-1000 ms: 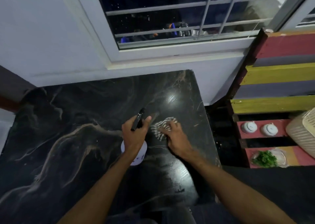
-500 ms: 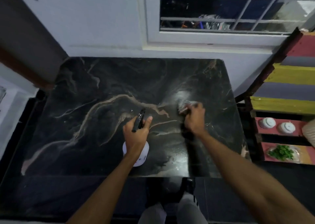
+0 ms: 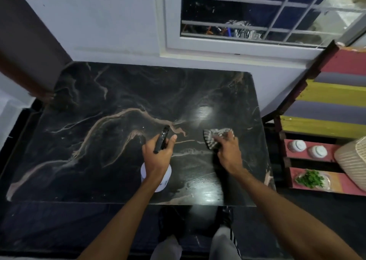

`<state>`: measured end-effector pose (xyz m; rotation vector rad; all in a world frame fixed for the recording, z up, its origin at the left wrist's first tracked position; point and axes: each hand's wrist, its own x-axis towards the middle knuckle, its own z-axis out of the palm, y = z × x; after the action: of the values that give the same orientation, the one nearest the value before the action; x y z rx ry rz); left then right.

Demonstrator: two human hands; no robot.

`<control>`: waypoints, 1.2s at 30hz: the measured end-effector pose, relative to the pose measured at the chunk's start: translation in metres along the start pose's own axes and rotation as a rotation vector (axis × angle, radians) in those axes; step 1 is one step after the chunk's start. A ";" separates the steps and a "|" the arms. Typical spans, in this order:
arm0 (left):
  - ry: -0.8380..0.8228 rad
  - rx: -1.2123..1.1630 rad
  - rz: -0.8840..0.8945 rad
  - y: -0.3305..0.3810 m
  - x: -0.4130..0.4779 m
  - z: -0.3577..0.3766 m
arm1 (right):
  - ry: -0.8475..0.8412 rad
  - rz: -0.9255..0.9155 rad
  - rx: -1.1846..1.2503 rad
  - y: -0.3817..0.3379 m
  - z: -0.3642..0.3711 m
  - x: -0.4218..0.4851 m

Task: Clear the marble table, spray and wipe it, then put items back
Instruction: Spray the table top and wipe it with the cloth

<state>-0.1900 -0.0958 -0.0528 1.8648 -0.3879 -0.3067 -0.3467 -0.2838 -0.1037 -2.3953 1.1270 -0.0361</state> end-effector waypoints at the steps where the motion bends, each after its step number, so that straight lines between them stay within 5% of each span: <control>1: -0.012 0.000 0.006 0.004 -0.001 0.009 | -0.006 -0.033 0.008 0.008 0.000 -0.020; 5: -0.061 0.043 0.030 0.021 -0.005 0.058 | -0.149 -0.330 0.011 0.055 0.001 -0.080; 10: -0.054 0.019 0.033 0.046 -0.006 0.135 | 0.020 -0.058 0.086 0.112 -0.054 0.040; 17: -0.034 0.024 -0.015 0.071 0.012 0.228 | -0.028 -0.265 0.086 0.156 -0.051 0.055; 23: 0.011 0.037 0.008 0.081 0.041 0.268 | -0.007 -0.086 0.123 0.153 -0.085 0.180; 36: 0.075 0.024 0.153 0.093 0.103 0.301 | -0.091 -0.317 0.078 0.115 -0.073 0.268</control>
<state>-0.2263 -0.4252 -0.0619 1.8528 -0.4817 -0.1291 -0.2686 -0.5722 -0.1379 -2.4546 0.6844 -0.0748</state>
